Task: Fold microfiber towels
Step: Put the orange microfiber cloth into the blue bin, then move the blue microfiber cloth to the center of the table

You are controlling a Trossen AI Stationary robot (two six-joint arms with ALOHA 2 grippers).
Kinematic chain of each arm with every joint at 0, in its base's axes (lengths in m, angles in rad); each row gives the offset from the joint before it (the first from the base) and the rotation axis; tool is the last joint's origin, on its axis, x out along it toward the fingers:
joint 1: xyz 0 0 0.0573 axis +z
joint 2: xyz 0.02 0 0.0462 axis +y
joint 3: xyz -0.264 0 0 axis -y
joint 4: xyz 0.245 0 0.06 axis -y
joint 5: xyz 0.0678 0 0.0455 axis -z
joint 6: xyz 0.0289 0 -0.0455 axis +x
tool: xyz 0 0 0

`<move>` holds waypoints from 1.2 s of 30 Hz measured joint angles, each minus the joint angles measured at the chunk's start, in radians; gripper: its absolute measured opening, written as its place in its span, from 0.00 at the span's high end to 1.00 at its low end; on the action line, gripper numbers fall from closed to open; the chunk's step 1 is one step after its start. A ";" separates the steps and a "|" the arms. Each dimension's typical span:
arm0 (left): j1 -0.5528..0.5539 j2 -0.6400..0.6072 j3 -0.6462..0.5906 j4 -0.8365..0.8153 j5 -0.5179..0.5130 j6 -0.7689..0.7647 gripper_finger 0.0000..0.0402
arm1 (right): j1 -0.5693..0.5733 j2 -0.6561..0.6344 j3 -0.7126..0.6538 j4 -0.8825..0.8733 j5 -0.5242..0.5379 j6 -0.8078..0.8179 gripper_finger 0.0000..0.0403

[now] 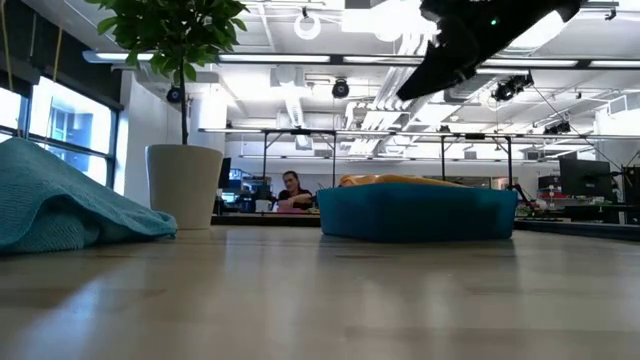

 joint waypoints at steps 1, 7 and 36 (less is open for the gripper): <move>-0.003 -0.001 0.000 -0.008 -0.021 -0.016 0.64 | 0.000 -0.020 0.000 -0.010 0.014 -0.019 0.67; -0.020 0.001 0.000 -0.124 -0.059 -0.171 0.64 | -0.025 -0.142 0.000 -0.134 0.014 -0.036 0.67; -0.134 -0.018 -0.011 -0.218 -0.159 -0.428 0.64 | -0.037 -0.640 -0.691 0.431 0.025 -0.040 0.67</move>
